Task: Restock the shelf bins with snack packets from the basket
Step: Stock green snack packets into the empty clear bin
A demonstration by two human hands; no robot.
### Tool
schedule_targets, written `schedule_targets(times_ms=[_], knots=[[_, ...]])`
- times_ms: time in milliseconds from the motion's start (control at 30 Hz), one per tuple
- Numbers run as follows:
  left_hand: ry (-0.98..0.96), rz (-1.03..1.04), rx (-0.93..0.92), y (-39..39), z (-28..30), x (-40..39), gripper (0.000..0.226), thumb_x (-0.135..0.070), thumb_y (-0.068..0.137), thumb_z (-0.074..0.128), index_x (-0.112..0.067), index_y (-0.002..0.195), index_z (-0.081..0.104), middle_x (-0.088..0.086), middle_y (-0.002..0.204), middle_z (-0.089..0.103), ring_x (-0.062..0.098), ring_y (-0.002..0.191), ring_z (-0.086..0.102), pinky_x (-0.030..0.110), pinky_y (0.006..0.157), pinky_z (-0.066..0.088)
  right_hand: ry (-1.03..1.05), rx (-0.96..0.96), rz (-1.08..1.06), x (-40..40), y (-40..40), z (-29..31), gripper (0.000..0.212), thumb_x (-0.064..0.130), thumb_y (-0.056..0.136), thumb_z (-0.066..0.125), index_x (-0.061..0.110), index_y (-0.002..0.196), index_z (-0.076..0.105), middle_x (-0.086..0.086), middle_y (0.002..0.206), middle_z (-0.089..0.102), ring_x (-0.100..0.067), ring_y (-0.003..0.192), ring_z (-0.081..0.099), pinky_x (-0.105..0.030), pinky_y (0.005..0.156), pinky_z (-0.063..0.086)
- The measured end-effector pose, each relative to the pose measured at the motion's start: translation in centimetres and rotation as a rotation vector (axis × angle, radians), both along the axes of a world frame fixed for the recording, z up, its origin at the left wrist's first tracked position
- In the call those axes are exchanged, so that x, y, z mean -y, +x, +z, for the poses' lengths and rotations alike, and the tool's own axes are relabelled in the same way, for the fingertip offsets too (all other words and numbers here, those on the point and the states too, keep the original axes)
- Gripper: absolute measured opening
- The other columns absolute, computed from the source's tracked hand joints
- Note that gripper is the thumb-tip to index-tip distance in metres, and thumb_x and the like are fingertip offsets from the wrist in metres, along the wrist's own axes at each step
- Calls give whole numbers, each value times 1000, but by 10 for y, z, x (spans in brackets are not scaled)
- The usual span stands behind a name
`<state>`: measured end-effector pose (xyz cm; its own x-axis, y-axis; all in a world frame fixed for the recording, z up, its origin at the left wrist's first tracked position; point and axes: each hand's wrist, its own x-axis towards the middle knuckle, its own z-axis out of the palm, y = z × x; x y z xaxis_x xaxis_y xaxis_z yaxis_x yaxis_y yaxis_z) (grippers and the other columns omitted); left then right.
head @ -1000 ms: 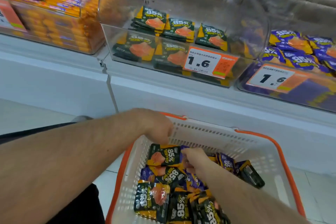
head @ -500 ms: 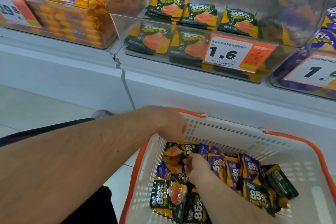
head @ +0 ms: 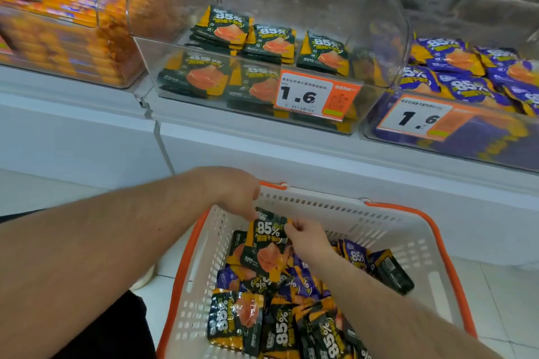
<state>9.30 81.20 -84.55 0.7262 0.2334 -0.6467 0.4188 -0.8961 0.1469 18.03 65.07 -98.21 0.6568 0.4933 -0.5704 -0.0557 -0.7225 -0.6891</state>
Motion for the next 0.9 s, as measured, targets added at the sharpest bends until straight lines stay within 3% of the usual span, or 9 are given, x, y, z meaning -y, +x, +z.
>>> schedule_targets(times_ms=[167,233,333,400,500,600,667,767,900], knots=[[-136,200,195,-7,4,-7,74,-45,87,69,-20,148,34,1,146,45,19,122,51,34,102,42,147,186,230,-12,15,66,31,24,103,48,3,81,52,-12,73,45,-22,63,49,-38,59,44],[-219,276,343,-6,10,-11,53,-38,87,71,-20,134,53,1,133,57,19,120,54,32,98,44,200,223,273,-19,17,94,29,23,103,47,3,82,52,-16,78,51,-24,69,54,-36,60,50],[-339,404,590,-4,27,-22,11,-24,85,75,-19,92,69,-3,93,68,17,90,64,26,75,47,326,245,259,-30,16,132,21,21,102,49,14,84,56,-12,81,61,-22,67,57,-42,63,52],[-431,474,703,-6,44,-29,8,-18,84,76,-21,84,68,-3,85,67,13,79,62,21,67,46,434,266,208,-29,14,152,4,20,102,50,18,103,52,2,74,62,-12,56,53,-33,54,47],[-458,511,849,-9,69,-35,10,-15,84,75,-21,83,67,4,90,71,10,76,63,23,69,51,559,328,193,-20,4,169,24,12,99,54,28,112,42,11,55,58,-2,46,44,-19,52,33],[-451,526,997,-10,88,-36,10,-15,84,75,-22,81,69,8,88,73,19,79,68,35,77,55,638,389,196,-16,-7,179,37,2,96,56,36,104,43,5,64,63,-8,53,50,-20,55,36],[-412,541,1092,-10,94,-37,13,-19,85,74,-29,79,69,-2,85,73,17,81,70,35,79,56,707,434,121,-19,-10,186,38,-3,94,56,34,99,47,6,65,64,-8,57,54,-18,56,39],[-197,546,1296,-10,103,-44,7,-26,89,69,-30,83,69,-15,78,68,0,72,63,22,72,50,799,495,35,-28,-5,210,37,-8,92,56,29,91,55,9,70,66,-4,63,61,-14,59,44],[230,524,1481,-10,109,-67,16,-25,87,60,-23,91,76,-6,78,72,18,75,66,31,74,51,767,626,8,-60,24,252,39,-8,92,54,29,88,62,-1,84,71,-9,71,65,-20,62,51]])
